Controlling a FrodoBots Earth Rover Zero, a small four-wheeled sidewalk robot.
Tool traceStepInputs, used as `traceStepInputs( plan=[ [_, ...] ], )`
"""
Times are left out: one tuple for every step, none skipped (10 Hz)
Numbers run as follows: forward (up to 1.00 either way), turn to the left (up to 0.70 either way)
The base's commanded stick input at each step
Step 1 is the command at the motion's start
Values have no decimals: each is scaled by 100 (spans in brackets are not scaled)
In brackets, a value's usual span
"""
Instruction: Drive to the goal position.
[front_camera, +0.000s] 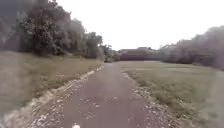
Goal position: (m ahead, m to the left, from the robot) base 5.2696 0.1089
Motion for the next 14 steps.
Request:
traceStepInputs(
  plan=[
    [100, 3],
    [100, 3],
    [100, 2],
    [100, 2],
    [100, 3],
    [100, 3],
    [100, 3],
    [100, 0],
    [100, -3],
    [100, -10],
    [100, -35],
    [100, -34],
    [100, -24],
    [100, -7]
  ],
)
